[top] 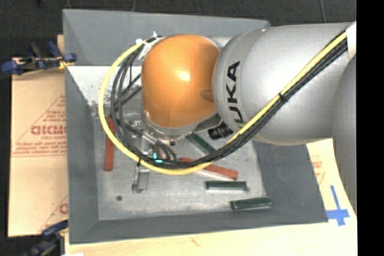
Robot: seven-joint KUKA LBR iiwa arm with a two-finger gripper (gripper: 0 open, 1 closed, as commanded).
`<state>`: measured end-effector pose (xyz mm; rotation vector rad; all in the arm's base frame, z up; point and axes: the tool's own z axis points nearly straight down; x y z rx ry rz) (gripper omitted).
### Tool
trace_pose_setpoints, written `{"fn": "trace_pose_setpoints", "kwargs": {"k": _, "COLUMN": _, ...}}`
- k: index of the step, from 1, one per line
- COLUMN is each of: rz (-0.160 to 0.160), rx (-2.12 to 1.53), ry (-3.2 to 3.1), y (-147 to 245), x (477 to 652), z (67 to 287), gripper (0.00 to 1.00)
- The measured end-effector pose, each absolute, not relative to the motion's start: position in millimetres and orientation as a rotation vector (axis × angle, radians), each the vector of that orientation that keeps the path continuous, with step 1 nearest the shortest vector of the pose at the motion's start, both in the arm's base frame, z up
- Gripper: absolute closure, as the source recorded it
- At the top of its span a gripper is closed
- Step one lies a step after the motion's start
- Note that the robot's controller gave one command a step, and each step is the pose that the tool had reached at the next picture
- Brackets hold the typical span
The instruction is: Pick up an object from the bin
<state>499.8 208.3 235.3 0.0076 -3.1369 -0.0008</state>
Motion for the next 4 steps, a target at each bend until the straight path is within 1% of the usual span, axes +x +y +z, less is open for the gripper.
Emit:
{"fn": "trace_pose_setpoints", "kwargs": {"k": 1, "rz": 0.006, "rx": 0.242, "ry": -3.13, "y": 135, "x": 544.8, "z": 151, "gripper": 0.0}}
{"fn": "trace_pose_setpoints", "kwargs": {"k": 2, "rz": 0.006, "rx": 0.336, "ry": -3.131, "y": 77, "x": 594.1, "z": 146, "gripper": 0.0}}
{"fn": "trace_pose_setpoints", "kwargs": {"k": 3, "rz": 0.001, "rx": -0.006, "ry": -3.139, "y": 19, "x": 531.2, "z": 69, "gripper": 0.0}}
{"fn": "trace_pose_setpoints", "kwargs": {"k": 4, "rz": -0.003, "rx": -0.008, "ry": -3.146, "y": 20, "x": 533.7, "z": 71, "gripper": 1.0}}
